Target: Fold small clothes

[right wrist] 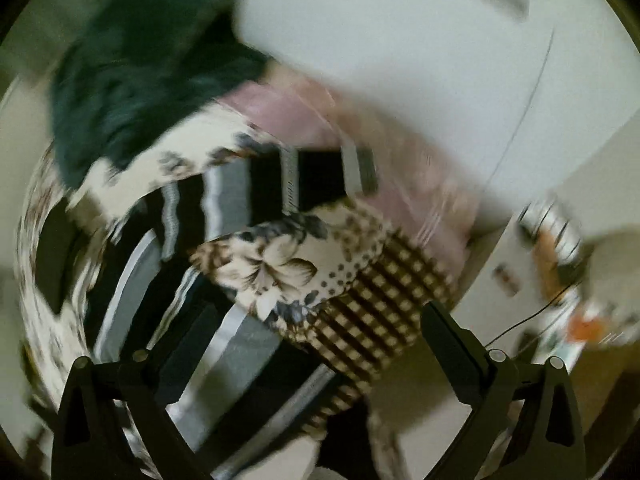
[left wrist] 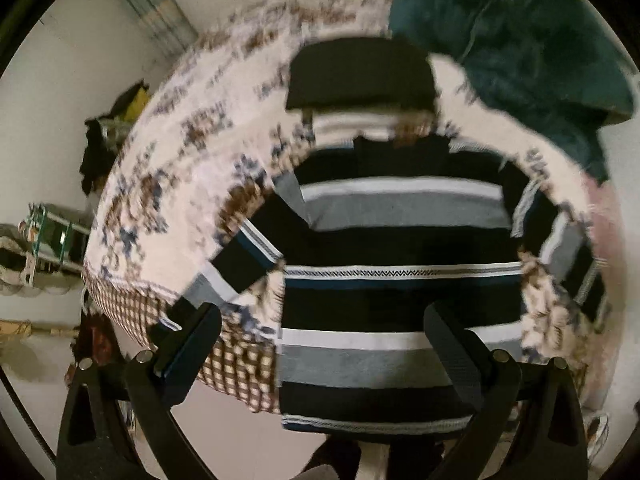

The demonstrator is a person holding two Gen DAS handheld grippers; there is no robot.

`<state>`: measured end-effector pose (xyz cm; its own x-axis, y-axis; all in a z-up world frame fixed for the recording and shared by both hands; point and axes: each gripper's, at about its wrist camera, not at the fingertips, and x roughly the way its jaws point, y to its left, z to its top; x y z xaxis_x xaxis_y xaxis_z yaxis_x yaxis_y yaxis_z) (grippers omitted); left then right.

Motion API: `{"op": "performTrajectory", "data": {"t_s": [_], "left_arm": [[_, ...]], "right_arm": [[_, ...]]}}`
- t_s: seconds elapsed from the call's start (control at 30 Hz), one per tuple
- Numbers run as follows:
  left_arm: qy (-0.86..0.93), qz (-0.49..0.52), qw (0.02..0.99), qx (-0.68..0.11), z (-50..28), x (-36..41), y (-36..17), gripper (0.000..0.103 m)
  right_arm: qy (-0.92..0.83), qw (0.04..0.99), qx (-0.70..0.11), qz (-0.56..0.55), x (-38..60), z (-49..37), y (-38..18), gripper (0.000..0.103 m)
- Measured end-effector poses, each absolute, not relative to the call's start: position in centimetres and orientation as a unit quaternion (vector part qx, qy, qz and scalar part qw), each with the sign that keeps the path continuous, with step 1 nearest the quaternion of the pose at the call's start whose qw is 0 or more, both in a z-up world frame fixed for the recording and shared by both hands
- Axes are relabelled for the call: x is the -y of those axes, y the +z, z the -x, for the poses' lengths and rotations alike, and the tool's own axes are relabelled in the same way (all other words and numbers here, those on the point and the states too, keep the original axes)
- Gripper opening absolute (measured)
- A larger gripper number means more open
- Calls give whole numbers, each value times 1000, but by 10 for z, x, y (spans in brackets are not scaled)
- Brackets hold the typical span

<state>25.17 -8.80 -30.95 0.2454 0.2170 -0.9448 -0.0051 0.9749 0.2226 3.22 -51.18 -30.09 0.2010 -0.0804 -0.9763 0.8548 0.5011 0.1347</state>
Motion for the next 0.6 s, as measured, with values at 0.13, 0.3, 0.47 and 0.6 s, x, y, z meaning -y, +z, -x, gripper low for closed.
{"op": "performTrajectory", "data": {"t_s": [0.13, 0.3, 0.47, 0.6], "left_arm": [[93, -71, 747, -654, -289, 111, -385, 103], [105, -70, 723, -680, -323, 127, -467, 103], [114, -63, 697, -705, -340, 124, -532, 103], [113, -56, 693, -710, -345, 117, -561, 103]], "right_arm": [[-365, 617, -530, -452, 577, -40, -418, 87], [-403, 573, -472, -536, 623, -44, -513, 75], [-434, 553, -397, -590, 659, -49, -575, 54], [-457, 565, -378, -573, 665, -67, -590, 10]]}}
